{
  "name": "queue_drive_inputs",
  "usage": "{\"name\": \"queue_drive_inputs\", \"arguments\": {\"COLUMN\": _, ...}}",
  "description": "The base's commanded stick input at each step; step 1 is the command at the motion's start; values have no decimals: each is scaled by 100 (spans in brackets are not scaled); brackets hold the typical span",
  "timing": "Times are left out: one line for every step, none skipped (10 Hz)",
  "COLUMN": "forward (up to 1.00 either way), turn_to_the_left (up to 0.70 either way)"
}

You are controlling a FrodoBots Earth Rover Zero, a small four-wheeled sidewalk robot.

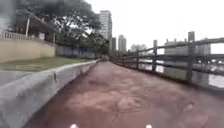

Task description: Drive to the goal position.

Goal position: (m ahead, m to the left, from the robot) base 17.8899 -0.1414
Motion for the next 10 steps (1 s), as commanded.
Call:
{"name": "queue_drive_inputs", "arguments": {"forward": 85, "turn_to_the_left": 2}}
{"name": "queue_drive_inputs", "arguments": {"forward": 85, "turn_to_the_left": 2}}
{"name": "queue_drive_inputs", "arguments": {"forward": 85, "turn_to_the_left": 2}}
{"name": "queue_drive_inputs", "arguments": {"forward": 85, "turn_to_the_left": 2}}
{"name": "queue_drive_inputs", "arguments": {"forward": 85, "turn_to_the_left": 2}}
{"name": "queue_drive_inputs", "arguments": {"forward": 85, "turn_to_the_left": 2}}
{"name": "queue_drive_inputs", "arguments": {"forward": 85, "turn_to_the_left": 2}}
{"name": "queue_drive_inputs", "arguments": {"forward": 85, "turn_to_the_left": 2}}
{"name": "queue_drive_inputs", "arguments": {"forward": 85, "turn_to_the_left": 2}}
{"name": "queue_drive_inputs", "arguments": {"forward": 85, "turn_to_the_left": 2}}
